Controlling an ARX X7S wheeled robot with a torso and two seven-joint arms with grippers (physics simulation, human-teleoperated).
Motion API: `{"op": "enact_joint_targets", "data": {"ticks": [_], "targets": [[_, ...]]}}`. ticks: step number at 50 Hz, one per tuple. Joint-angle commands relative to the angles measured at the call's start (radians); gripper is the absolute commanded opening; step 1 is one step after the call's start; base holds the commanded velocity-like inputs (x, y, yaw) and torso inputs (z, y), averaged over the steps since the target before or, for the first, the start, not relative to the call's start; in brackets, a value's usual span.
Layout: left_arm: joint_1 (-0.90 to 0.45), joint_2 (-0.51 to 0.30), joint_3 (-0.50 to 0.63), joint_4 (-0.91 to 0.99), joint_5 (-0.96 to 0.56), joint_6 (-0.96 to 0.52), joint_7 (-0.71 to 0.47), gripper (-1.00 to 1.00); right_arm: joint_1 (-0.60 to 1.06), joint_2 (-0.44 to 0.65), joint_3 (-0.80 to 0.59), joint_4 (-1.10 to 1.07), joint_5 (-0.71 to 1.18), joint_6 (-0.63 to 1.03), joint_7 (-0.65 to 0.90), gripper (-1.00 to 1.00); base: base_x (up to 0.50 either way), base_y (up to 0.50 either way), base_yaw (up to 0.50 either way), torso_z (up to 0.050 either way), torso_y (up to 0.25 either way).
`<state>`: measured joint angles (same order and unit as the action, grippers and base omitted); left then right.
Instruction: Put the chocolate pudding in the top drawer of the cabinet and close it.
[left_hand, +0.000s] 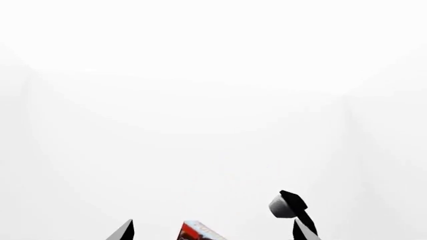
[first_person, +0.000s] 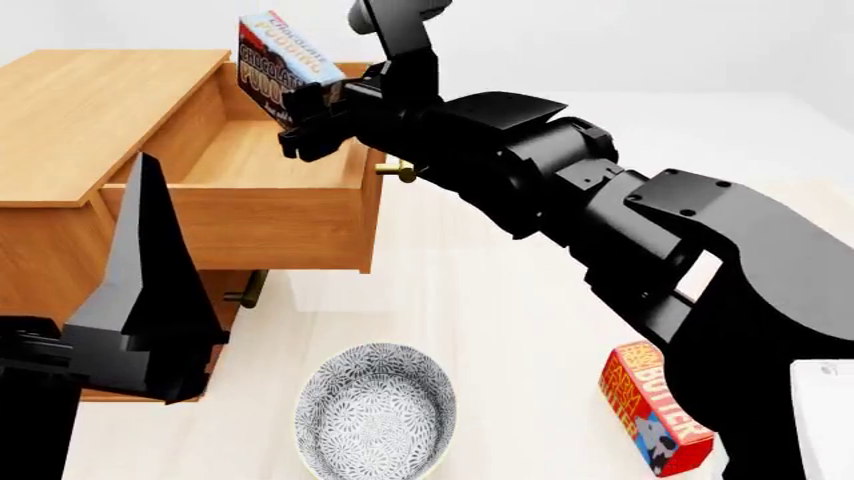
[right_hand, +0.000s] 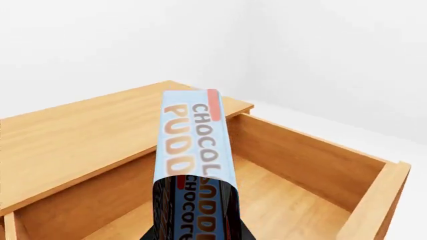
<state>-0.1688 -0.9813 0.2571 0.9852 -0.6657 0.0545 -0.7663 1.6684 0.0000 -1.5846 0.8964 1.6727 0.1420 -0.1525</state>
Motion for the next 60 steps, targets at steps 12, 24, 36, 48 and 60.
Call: {"op": "enact_joint_targets", "data": {"ticks": [12, 24, 36, 48, 60], "targets": [[0.003, 0.002, 0.009, -0.010, 0.006, 0.012, 0.002, 1.00, -0.015, 0.000, 0.009, -0.019, -0.040, 0.025, -0.010, -1.00, 0.00, 0.00, 0.00, 0.000, 0.000], [0.011, -0.003, 0.008, -0.012, 0.007, 0.023, 0.000, 1.00, -0.003, 0.000, 0.011, -0.014, -0.035, 0.012, -0.012, 1.00, 0.00, 0.00, 0.00, 0.000, 0.000], [0.029, -0.013, 0.003, -0.005, 0.011, 0.034, -0.006, 1.00, 0.010, 0.000, 0.011, -0.019, -0.019, -0.037, -0.034, 1.00, 0.00, 0.00, 0.00, 0.000, 0.000], [0.000, -0.007, 0.016, -0.007, 0.005, 0.018, -0.006, 1.00, 0.025, 0.000, 0.012, 0.031, 0.026, -0.093, -0.056, 1.00, 0.00, 0.00, 0.00, 0.000, 0.000], [-0.016, -0.009, 0.025, 0.000, 0.004, 0.005, -0.009, 1.00, 0.000, 0.008, 0.046, 0.085, 0.113, -0.198, -0.087, 1.00, 0.00, 0.00, 0.00, 0.000, 0.000]]}}
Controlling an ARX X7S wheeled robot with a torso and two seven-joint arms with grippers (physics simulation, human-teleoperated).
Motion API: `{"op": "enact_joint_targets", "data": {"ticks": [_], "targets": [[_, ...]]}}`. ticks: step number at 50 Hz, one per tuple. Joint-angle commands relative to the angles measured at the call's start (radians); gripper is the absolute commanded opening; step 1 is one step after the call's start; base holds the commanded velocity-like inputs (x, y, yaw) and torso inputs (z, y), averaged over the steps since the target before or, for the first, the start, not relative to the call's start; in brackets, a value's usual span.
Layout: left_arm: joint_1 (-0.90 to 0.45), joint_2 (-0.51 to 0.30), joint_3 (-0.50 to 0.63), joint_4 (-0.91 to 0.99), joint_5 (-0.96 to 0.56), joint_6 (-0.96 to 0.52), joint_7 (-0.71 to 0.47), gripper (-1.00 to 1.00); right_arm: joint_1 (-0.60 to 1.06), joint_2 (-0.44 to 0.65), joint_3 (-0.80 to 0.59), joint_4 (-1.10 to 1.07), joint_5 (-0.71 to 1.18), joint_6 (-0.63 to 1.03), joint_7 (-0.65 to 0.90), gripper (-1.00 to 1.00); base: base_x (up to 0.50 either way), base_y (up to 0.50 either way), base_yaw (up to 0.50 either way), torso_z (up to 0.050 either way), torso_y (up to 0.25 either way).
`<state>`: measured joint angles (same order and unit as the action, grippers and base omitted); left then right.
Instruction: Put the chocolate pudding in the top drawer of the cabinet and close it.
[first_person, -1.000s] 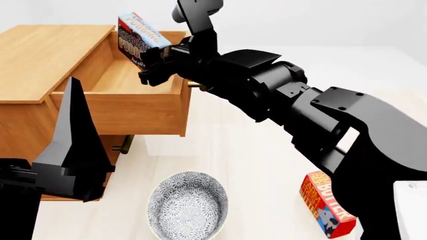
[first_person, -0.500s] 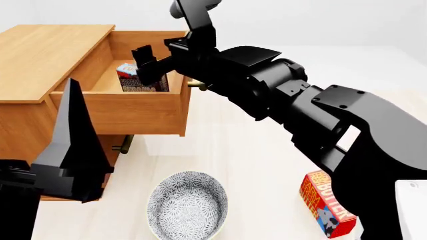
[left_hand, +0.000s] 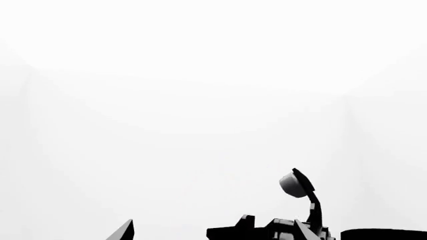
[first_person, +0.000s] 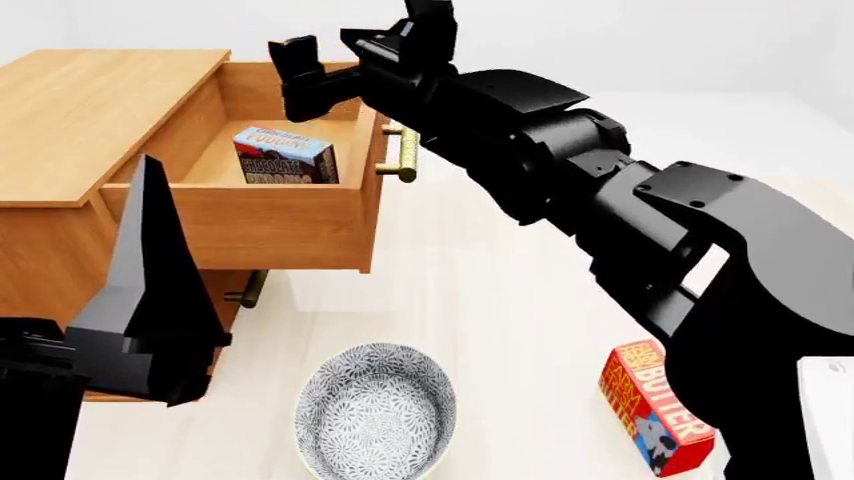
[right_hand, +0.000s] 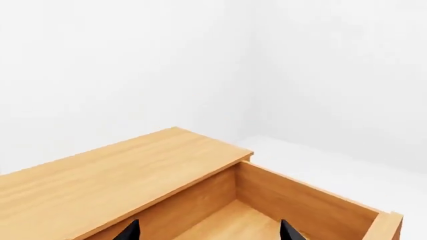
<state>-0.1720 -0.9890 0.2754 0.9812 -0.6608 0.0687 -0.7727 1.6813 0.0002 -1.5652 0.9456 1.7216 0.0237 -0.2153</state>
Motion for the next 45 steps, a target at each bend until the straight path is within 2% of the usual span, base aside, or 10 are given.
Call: {"op": "enact_joint_targets", "data": {"ticks": [1, 14, 31, 45], "targets": [[-0.014, -0.001, 0.008, 0.004, -0.001, -0.010, -0.003, 1.00, -0.018, 0.026, 0.033, 0.003, 0.065, -0.093, -0.010, 1.00, 0.00, 0.00, 0.00, 0.000, 0.000], [-0.035, 0.005, 0.027, 0.006, 0.003, -0.028, -0.003, 1.00, -0.104, 0.236, 0.087, -0.377, 0.012, -0.291, 0.145, 1.00, 0.00, 0.00, 0.00, 0.000, 0.000], [-0.058, 0.011, 0.048, 0.008, 0.003, -0.046, -0.004, 1.00, -0.203, 0.397, 0.090, -0.632, -0.104, -0.452, 0.225, 1.00, 0.00, 0.00, 0.00, 0.000, 0.000], [-0.109, 0.026, 0.079, 0.012, -0.005, -0.085, -0.002, 1.00, -0.294, 0.558, 0.072, -0.826, -0.271, -0.586, 0.402, 1.00, 0.00, 0.00, 0.00, 0.000, 0.000]]}}
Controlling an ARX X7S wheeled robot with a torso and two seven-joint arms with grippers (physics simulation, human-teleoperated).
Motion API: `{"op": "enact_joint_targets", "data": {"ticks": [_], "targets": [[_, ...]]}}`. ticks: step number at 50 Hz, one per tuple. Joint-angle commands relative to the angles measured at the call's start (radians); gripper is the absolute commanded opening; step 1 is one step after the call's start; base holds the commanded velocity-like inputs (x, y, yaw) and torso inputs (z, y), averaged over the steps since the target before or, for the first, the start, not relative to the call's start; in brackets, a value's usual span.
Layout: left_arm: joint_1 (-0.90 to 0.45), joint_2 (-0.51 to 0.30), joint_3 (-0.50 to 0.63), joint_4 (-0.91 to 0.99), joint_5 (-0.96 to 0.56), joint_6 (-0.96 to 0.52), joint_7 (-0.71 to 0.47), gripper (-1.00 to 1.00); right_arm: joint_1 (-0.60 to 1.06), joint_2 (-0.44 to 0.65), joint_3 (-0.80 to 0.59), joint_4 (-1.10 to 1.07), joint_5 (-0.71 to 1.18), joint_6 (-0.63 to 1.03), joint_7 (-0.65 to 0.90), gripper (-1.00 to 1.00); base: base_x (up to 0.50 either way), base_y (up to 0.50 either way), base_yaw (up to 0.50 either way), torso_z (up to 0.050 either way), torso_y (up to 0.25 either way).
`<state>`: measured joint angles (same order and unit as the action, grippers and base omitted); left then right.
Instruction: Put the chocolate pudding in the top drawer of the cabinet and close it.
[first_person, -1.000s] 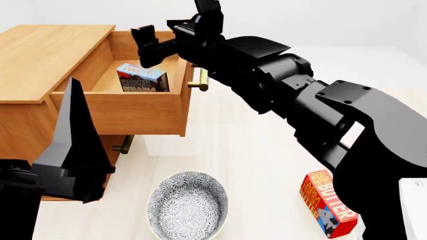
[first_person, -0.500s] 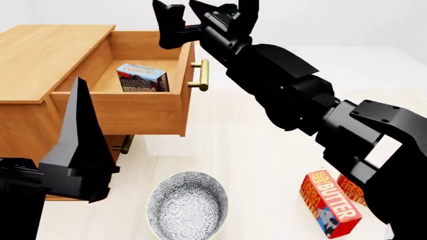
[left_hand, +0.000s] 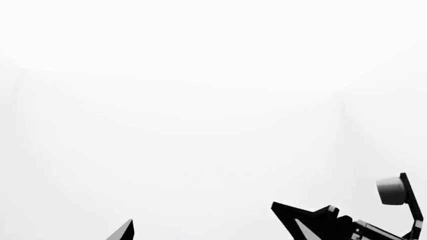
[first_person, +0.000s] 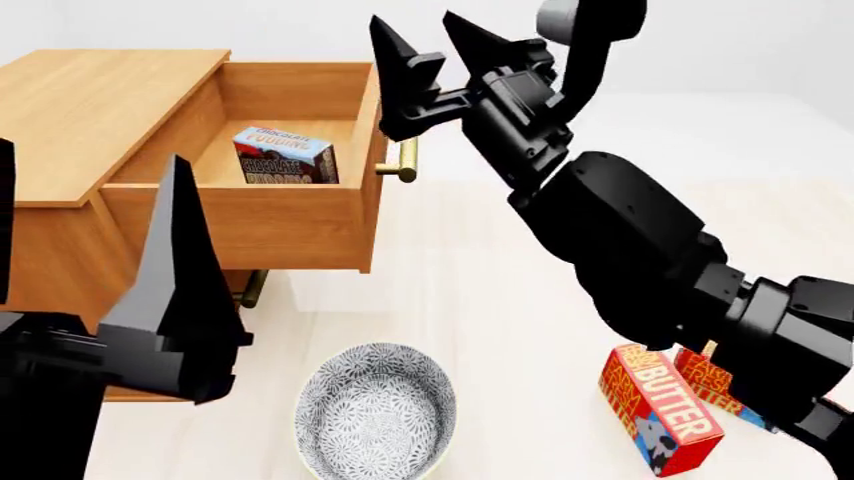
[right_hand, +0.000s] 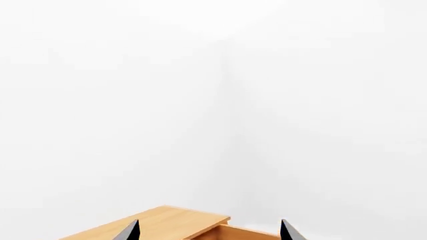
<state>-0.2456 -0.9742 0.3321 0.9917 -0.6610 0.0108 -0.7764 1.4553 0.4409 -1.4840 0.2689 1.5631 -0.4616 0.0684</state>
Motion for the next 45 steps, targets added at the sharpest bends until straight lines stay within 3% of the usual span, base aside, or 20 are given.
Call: {"op": "enact_joint_targets", "data": {"ticks": [1, 15, 23, 32, 42, 45], "targets": [[-0.042, 0.015, 0.027, 0.001, -0.004, -0.033, 0.003, 1.00, -0.078, 0.130, -0.010, -0.162, -0.125, -0.112, 0.133, 1.00, 0.00, 0.00, 0.00, 0.000, 0.000], [-0.139, 0.051, 0.079, 0.012, -0.019, -0.114, 0.003, 1.00, -0.195, 0.281, -0.003, -0.276, -0.300, -0.242, 0.356, 1.00, 0.00, 0.00, 0.00, 0.000, 0.000], [-0.196, 0.063, 0.110, 0.031, -0.030, -0.170, -0.010, 1.00, -0.314, 0.301, -0.015, -0.253, -0.448, -0.337, 0.433, 1.00, 0.00, 0.00, 0.00, 0.000, 0.000], [-0.256, 0.082, 0.160, 0.044, -0.030, -0.222, -0.029, 1.00, -0.474, 0.311, -0.005, -0.177, -0.800, -0.416, 0.665, 1.00, 0.00, 0.00, 0.00, 0.000, 0.000], [-0.314, 0.106, 0.221, 0.034, -0.020, -0.263, -0.049, 1.00, -0.739, 0.239, 0.109, 0.078, -1.150, -0.576, 0.897, 1.00, 0.00, 0.00, 0.00, 0.000, 0.000], [-0.316, 0.116, 0.232, 0.025, -0.009, -0.263, -0.049, 1.00, -0.868, 0.186, 0.276, 0.163, -1.258, -0.585, 0.856, 1.00, 0.00, 0.00, 0.00, 0.000, 0.000]]}}
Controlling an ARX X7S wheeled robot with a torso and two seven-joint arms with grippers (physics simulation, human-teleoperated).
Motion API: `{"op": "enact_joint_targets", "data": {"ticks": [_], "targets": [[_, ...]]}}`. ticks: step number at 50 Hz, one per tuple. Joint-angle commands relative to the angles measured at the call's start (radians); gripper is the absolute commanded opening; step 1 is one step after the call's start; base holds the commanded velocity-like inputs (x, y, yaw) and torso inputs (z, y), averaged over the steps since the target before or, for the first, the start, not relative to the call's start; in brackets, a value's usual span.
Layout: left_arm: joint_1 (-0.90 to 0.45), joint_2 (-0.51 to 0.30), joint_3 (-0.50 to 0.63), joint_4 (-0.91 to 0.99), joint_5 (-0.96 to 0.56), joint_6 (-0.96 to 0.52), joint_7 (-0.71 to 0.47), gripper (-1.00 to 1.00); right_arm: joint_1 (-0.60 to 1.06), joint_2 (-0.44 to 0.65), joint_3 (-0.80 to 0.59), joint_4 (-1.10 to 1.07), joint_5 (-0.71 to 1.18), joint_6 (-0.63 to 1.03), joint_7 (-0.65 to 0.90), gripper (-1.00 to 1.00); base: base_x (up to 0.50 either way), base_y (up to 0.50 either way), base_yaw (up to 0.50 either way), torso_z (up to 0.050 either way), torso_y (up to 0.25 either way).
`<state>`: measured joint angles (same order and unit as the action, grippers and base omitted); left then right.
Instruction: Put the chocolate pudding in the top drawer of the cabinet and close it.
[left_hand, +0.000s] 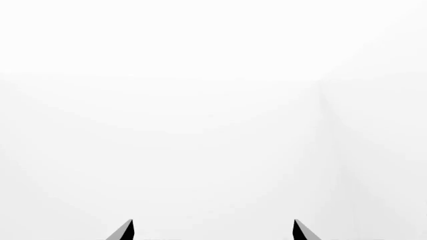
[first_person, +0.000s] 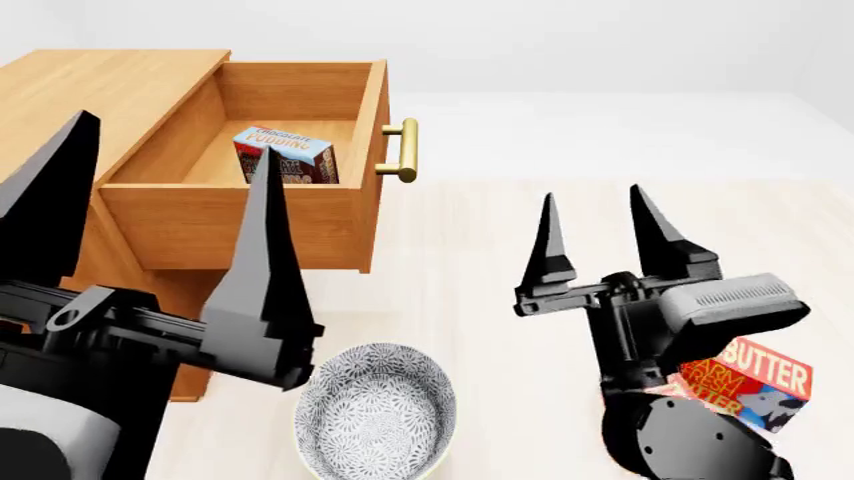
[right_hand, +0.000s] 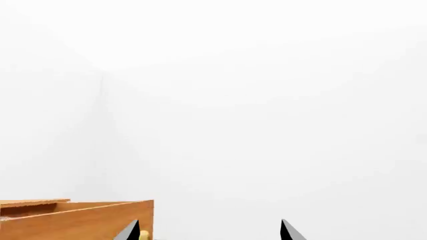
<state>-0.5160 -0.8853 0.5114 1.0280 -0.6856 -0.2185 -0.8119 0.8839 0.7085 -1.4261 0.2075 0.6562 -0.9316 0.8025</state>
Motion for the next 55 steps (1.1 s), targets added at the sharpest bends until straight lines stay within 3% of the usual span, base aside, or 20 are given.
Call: {"op": "enact_joint_targets", "data": {"ticks": [1, 3, 5, 6, 8, 10, 29, 55], "targets": [[-0.046, 0.031, 0.056, -0.015, 0.019, -0.033, -0.013, 1.00, -0.330, -0.097, 0.278, 0.239, -0.368, -0.115, 0.090, 1.00, 0.00, 0.00, 0.00, 0.000, 0.000], [-0.045, 0.040, 0.065, -0.026, 0.030, -0.030, -0.009, 1.00, -0.361, -0.113, 0.337, 0.256, -0.397, -0.113, 0.070, 1.00, 0.00, 0.00, 0.00, 0.000, 0.000], [-0.046, 0.049, 0.073, -0.036, 0.039, -0.029, -0.004, 1.00, -0.224, 0.143, 0.329, -0.044, -0.210, 0.187, 0.094, 1.00, 0.00, 0.00, 0.00, 0.000, 0.000], [-0.046, 0.055, 0.079, -0.042, 0.044, -0.028, 0.000, 1.00, -0.131, 0.215, 0.342, -0.194, -0.101, 0.337, 0.080, 1.00, 0.00, 0.00, 0.00, 0.000, 0.000], [-0.047, 0.063, 0.086, -0.051, 0.051, -0.027, 0.005, 1.00, -0.027, 0.272, 0.367, -0.494, 0.020, 0.498, 0.061, 1.00, 0.00, 0.00, 0.00, 0.000, 0.000], [-0.051, 0.069, 0.092, -0.059, 0.055, -0.027, 0.010, 1.00, 0.009, 0.294, 0.381, -0.533, 0.065, 0.534, 0.054, 1.00, 0.00, 0.00, 0.00, 0.000, 0.000], [-0.091, 0.107, 0.119, -0.086, 0.050, -0.044, 0.032, 1.00, -0.024, 0.366, 0.399, -0.535, 0.079, 0.517, 0.079, 1.00, 0.00, 0.00, 0.00, 0.000, 0.000], [-0.205, 0.257, 0.212, -0.152, 0.079, -0.071, 0.104, 1.00, -0.057, 0.420, 0.415, -0.556, 0.072, 0.520, 0.133, 1.00, 0.00, 0.00, 0.00, 0.000, 0.000]]}}
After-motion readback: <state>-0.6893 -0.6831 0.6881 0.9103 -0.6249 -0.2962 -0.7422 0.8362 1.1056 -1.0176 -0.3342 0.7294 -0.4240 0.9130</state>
